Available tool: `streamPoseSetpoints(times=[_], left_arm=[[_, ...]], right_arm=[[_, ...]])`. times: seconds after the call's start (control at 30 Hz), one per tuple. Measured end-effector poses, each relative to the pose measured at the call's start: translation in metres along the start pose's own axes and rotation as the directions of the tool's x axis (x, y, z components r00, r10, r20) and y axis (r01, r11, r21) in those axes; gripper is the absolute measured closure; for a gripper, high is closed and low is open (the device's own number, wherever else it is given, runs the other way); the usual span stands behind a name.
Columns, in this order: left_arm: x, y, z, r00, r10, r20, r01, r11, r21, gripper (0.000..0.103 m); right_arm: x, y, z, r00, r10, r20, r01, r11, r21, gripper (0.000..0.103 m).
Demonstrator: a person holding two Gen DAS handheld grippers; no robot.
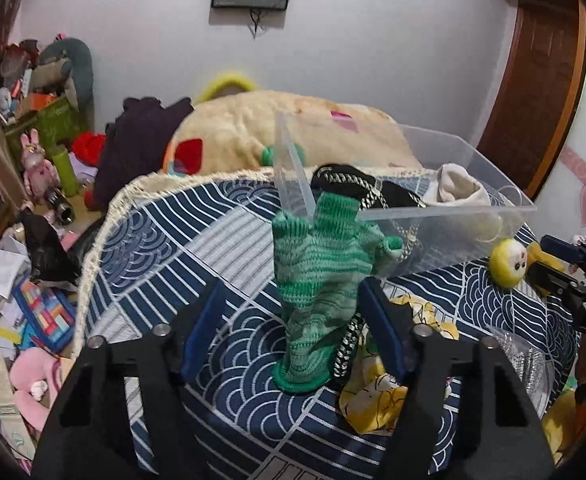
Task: Organize soft objects
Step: 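Grasp the green knit glove with the left gripper while the right grasps the yellow felt ball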
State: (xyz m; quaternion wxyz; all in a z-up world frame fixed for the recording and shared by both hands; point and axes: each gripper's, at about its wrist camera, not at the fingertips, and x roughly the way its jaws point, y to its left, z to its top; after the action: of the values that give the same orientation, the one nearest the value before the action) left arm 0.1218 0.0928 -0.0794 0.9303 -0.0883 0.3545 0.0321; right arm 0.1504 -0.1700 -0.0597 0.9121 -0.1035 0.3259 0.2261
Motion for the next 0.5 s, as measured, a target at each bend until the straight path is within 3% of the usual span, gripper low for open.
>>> streamPoseSetpoints(times=[0.17, 0.23, 0.27, 0.33, 0.5], left_arm=[[0.009, 0.001, -0.003, 0.998, -0.053, -0.022, 0.053, 0.998, -0.019, 0.06], [0.01, 0.0, -0.004, 0.997, -0.076, -0.029, 0.076, 0.997, -0.017, 0.075], [0.011, -0.002, -0.005, 0.996, -0.088, -0.032, 0.088, 0.996, -0.005, 0.076], [0.011, -0.008, -0.007, 0.996, -0.079, -0.03, 0.08, 0.997, 0.022, 0.083], [0.004, -0.018, -0.012, 0.998, -0.064, -0.014, 0.065, 0.995, 0.07, 0.088]], right_arm=[[0.01, -0.002, 0.0, 0.999, 0.009, -0.034, -0.009, 1.0, -0.003, 0.026], [0.014, -0.002, 0.0, 0.999, 0.015, -0.044, -0.015, 1.0, -0.003, 0.027], [0.016, -0.001, 0.0, 0.999, 0.016, -0.05, -0.017, 1.0, -0.008, 0.027], [0.018, 0.001, 0.0, 0.998, 0.02, -0.064, -0.021, 1.0, -0.014, 0.036], [0.022, 0.006, -0.002, 0.996, 0.004, -0.084, -0.007, 1.0, -0.03, 0.058]])
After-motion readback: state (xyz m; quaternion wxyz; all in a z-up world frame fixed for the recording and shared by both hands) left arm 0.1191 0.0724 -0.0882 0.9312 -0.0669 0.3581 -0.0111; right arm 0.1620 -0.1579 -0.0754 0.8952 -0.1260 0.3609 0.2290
